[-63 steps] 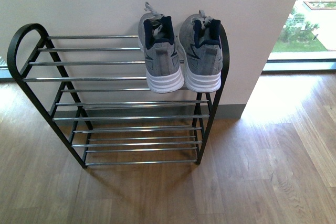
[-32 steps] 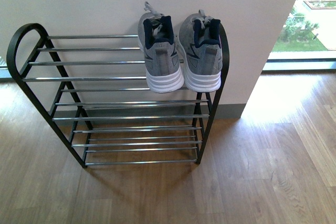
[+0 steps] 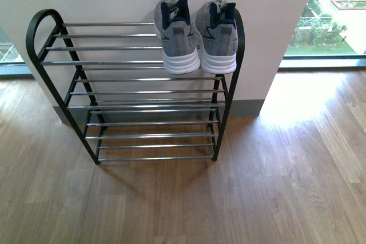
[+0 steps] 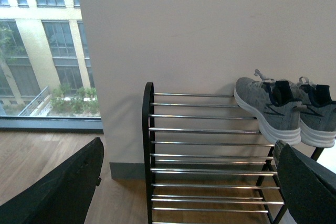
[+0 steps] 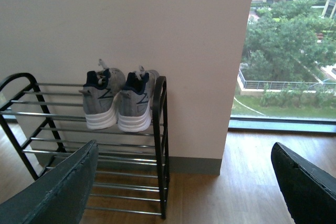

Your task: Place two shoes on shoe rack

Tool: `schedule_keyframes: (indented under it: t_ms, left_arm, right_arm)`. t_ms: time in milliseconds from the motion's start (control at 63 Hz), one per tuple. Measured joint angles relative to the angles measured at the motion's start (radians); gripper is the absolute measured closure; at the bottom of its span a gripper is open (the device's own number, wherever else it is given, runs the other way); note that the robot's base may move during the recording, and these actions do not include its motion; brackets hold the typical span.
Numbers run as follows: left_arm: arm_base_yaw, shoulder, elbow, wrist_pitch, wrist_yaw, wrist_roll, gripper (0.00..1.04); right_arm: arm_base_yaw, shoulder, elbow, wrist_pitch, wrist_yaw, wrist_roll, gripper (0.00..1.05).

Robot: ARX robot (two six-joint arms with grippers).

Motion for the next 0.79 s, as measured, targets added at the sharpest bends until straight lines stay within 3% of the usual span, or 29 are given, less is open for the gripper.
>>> schedule_keyframes:
  t_ms: [793]
  left_arm:
    - [0.0,0.0,0.0,0.0,0.0,0.0,0.09]
  right_arm:
    - [0.002,0.0,0.0,-0.002,0.003,0.0,0.09]
